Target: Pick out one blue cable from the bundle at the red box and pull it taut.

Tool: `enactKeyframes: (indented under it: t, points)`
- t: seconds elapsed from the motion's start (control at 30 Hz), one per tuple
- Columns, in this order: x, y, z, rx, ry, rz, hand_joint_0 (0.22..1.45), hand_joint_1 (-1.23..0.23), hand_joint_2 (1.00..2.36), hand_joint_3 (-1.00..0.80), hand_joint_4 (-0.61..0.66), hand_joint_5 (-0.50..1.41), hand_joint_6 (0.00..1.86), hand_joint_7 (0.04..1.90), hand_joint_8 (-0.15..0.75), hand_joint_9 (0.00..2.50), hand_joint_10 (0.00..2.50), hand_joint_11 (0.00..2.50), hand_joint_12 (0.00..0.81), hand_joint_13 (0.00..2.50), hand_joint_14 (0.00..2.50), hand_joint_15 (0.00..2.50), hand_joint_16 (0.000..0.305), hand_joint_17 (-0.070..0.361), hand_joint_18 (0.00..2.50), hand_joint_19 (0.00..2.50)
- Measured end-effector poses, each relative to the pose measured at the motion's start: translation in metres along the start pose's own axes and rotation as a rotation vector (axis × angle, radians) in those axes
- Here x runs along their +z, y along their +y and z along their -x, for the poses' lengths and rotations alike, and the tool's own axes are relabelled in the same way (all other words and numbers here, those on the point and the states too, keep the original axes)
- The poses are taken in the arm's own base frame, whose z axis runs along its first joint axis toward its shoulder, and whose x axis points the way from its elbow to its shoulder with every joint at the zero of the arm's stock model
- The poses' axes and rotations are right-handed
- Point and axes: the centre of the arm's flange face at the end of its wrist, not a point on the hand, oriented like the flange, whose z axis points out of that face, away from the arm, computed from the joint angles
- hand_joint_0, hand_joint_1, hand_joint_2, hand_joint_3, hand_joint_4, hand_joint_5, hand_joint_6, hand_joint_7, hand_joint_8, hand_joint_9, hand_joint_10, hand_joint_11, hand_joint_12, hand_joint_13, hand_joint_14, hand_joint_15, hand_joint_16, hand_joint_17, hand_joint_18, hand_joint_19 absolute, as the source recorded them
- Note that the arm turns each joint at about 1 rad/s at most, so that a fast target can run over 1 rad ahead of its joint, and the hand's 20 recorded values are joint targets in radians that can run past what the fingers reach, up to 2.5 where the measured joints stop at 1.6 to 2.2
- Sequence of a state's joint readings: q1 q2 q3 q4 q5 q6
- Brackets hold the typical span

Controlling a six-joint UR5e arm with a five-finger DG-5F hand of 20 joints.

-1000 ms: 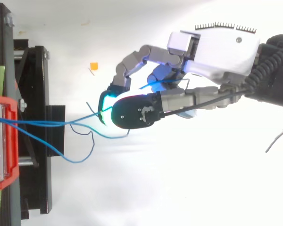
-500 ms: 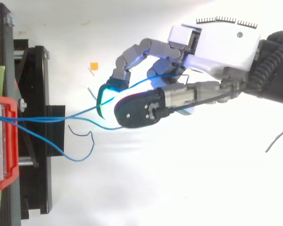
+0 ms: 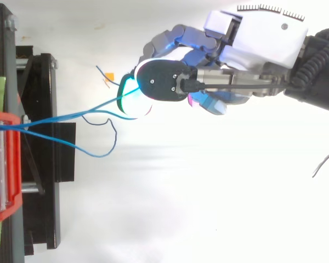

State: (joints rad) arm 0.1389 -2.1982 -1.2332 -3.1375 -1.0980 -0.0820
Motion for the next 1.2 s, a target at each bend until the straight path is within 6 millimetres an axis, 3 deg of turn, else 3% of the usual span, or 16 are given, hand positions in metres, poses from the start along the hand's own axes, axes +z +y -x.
enactKeyframes:
  t: [0.2,0.33,0.47,0.67,0.9,1.2]
  points:
    - [0.0,0.0,0.001,0.018,-0.01,-0.001,0.56,-0.56,1.01,-0.25,-0.03,-0.14,0.89,0.82,0.162,0.88,2.5,0.6,0.293,1.12,1.82,0.83,0.046,0.104,0.8,1.14]
    - [0.0,0.0,0.002,0.034,-0.011,-0.001,0.57,-0.57,1.01,-0.26,-0.02,-0.14,0.9,0.83,0.168,0.87,2.5,0.59,0.292,1.12,1.81,0.84,0.046,0.105,0.8,1.13]
    - [0.0,0.0,0.002,0.043,-0.012,-0.001,0.51,-0.46,1.0,-0.48,-0.01,-0.14,0.9,0.8,0.181,0.88,2.5,0.56,0.308,1.13,1.83,0.81,0.048,0.108,0.81,1.13]
    - [0.0,-0.001,0.007,0.063,-0.045,-0.003,0.57,-0.29,1.0,-0.5,-0.03,-0.14,0.9,0.81,0.161,0.88,2.5,0.57,0.282,1.12,1.79,0.86,0.044,0.099,0.79,1.15]
    - [0.0,-0.001,0.015,0.102,-0.12,-0.005,0.58,-0.43,1.01,-0.28,-0.03,-0.14,0.9,0.81,0.154,0.88,2.5,0.59,0.279,1.13,1.77,0.87,0.043,0.097,0.79,1.15]
    - [0.0,-0.001,0.016,0.125,-0.135,-0.001,0.57,-0.55,1.01,-0.2,-0.01,-0.14,0.91,0.8,0.177,0.89,2.5,0.54,0.315,1.15,1.85,0.79,0.05,0.112,0.85,1.11]
